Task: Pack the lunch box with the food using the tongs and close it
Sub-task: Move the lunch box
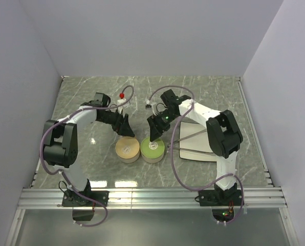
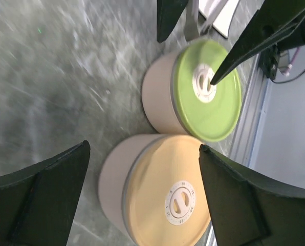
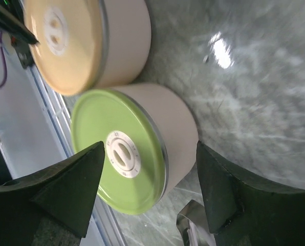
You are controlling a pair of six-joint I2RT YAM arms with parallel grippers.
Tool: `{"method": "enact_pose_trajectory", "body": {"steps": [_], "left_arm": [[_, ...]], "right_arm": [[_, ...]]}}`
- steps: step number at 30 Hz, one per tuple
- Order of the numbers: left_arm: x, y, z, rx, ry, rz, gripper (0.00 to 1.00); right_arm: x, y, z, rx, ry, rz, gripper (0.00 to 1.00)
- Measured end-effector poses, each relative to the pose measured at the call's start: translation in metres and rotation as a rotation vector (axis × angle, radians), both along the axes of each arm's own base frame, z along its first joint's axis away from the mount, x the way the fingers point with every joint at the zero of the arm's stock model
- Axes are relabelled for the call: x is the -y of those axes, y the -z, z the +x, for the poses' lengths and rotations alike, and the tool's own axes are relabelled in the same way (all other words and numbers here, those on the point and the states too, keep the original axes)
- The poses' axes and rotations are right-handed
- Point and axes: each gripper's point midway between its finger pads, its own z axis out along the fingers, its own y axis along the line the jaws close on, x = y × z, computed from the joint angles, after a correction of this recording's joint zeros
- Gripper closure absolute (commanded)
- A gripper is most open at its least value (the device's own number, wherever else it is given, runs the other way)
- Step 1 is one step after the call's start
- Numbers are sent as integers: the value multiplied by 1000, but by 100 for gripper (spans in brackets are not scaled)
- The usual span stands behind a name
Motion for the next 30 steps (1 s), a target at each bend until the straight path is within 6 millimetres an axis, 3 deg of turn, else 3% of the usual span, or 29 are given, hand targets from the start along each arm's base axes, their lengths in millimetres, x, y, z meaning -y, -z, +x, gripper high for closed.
{"method": "enact_pose_trajectory", "body": {"steps": [6,12,18,21,25,30], "left_arm": [[0,-30,21,111,-20,7,1],[-10,-73,49,241,-105,47,1],[-33,-135,73,409,-298,116,1],[-43,-153,73,448,-369,136,1],[-52,-156,63,456,-433,146,1],[-65,-128,43,386,-507,201,1]], "right_arm": [[-4,-38,29,95,29,45,19],[12,-90,49,177,91,107,18],[65,-153,81,290,274,180,18],[101,-178,91,363,384,192,17],[138,-178,82,394,490,161,16],[169,-137,55,357,585,65,15]]}}
